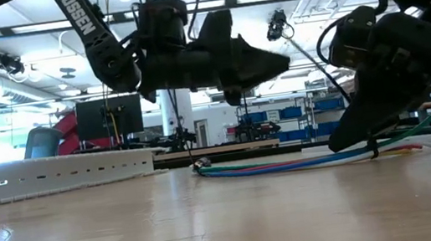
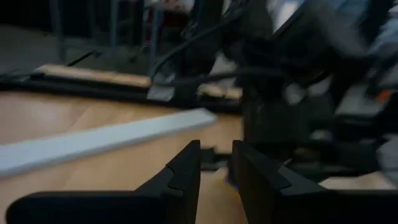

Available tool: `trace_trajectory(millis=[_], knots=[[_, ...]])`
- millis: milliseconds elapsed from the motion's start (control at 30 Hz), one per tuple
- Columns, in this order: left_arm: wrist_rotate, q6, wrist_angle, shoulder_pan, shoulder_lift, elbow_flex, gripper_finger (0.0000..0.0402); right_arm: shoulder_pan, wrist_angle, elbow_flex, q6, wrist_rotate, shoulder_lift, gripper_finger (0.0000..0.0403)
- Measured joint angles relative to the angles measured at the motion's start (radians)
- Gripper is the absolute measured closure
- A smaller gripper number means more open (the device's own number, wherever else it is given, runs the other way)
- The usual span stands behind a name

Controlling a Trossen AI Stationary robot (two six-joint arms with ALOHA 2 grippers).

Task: Ziptie cables
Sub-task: Wrap the cable wires with the black zip tie

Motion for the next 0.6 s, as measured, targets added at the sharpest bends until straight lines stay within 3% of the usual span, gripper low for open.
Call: trace_trajectory(millis=[300,467,600], knots=[[-0.279,0.198,-0.340,-0.062,-0.164,0.003,0.0299,-0.043,-0.003,0.001,-0.043,0.002,-0.029,0.0291],[-0.391,0.204,-0.490,-0.088,-0.251,0.001,0.0298,-0.093,-0.025,0.002,-0.118,-0.010,-0.116,0.0291],[-0.562,0.204,-0.545,-0.124,-0.301,-0.057,0.0298,-0.131,-0.132,0.002,-0.153,-0.014,-0.227,0.0291]])
